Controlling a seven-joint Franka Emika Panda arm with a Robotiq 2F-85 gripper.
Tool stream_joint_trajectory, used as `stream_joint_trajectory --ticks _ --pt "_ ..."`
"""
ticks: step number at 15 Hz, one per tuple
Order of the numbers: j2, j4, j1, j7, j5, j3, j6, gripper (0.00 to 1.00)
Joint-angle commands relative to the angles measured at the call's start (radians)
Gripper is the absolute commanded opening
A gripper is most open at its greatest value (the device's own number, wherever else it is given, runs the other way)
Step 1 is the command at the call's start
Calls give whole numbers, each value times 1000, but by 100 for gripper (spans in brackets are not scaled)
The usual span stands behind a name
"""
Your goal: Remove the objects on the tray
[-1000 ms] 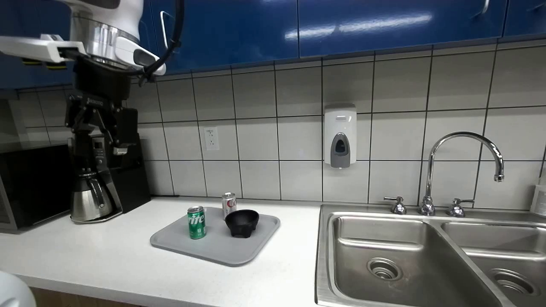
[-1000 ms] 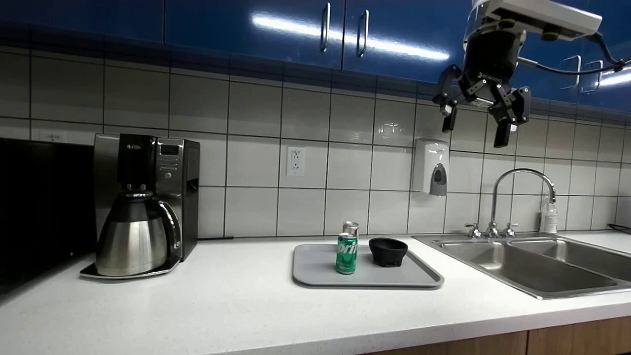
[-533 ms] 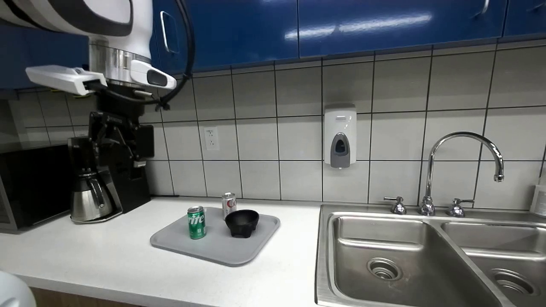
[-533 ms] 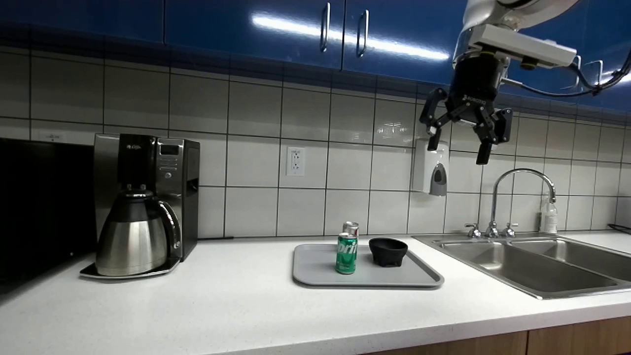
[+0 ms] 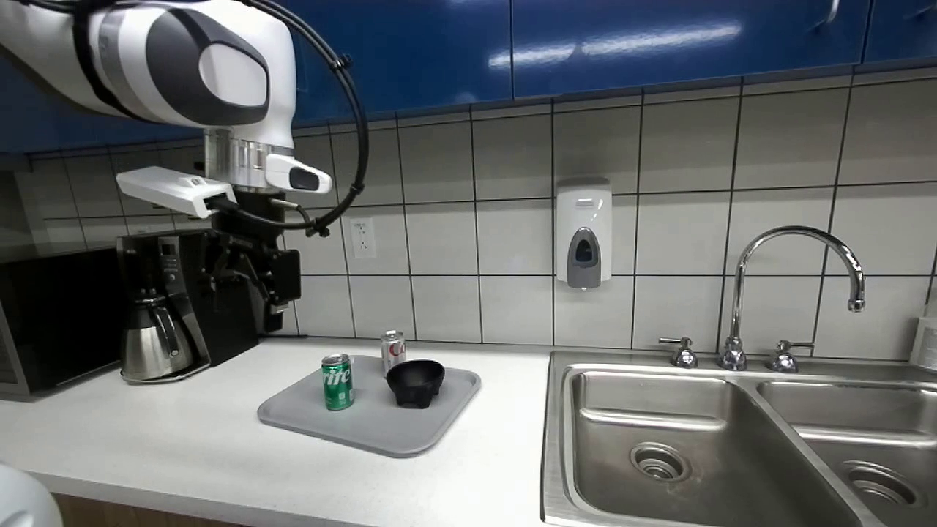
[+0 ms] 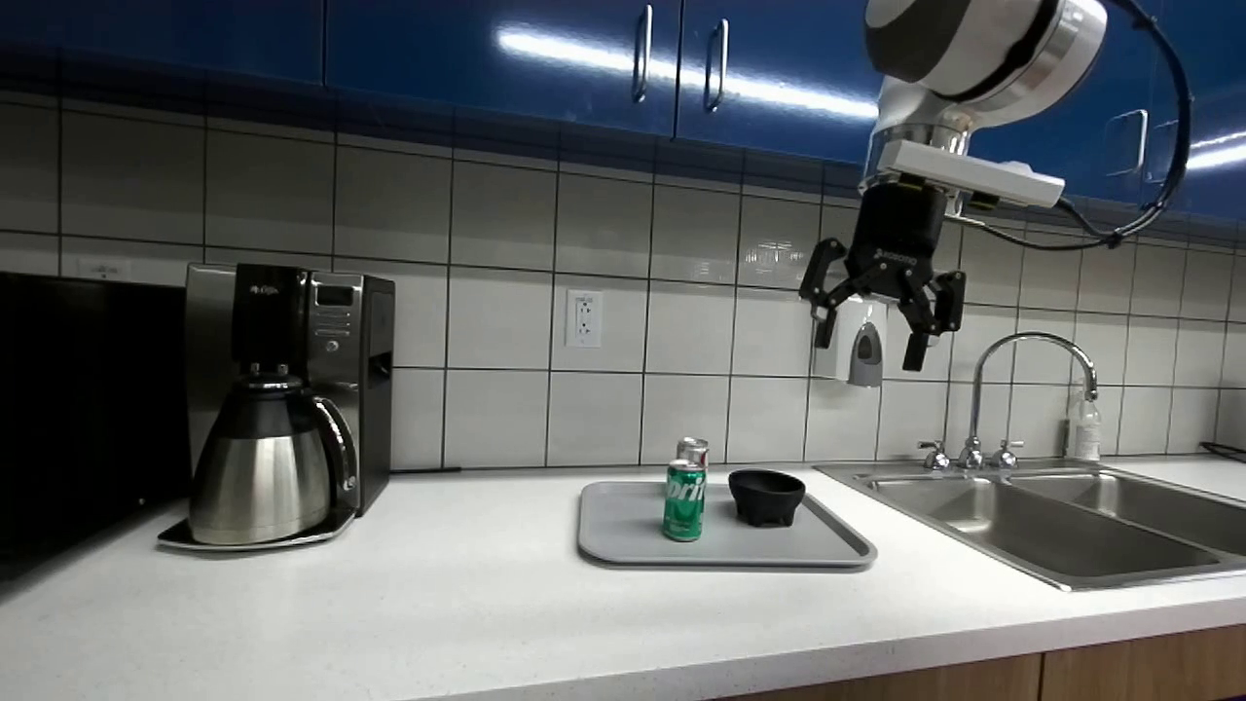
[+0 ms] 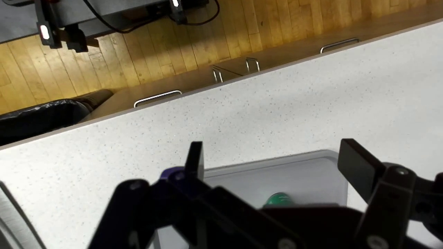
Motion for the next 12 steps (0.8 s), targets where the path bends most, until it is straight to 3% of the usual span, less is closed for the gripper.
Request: stream_joint_trajectory --ticks 1,8,12 --pt "113 49 0 9 -39 21 55 100" --pt "276 141 13 40 -117 56 101 100" --pt "361 224 26 51 -123 57 51 100"
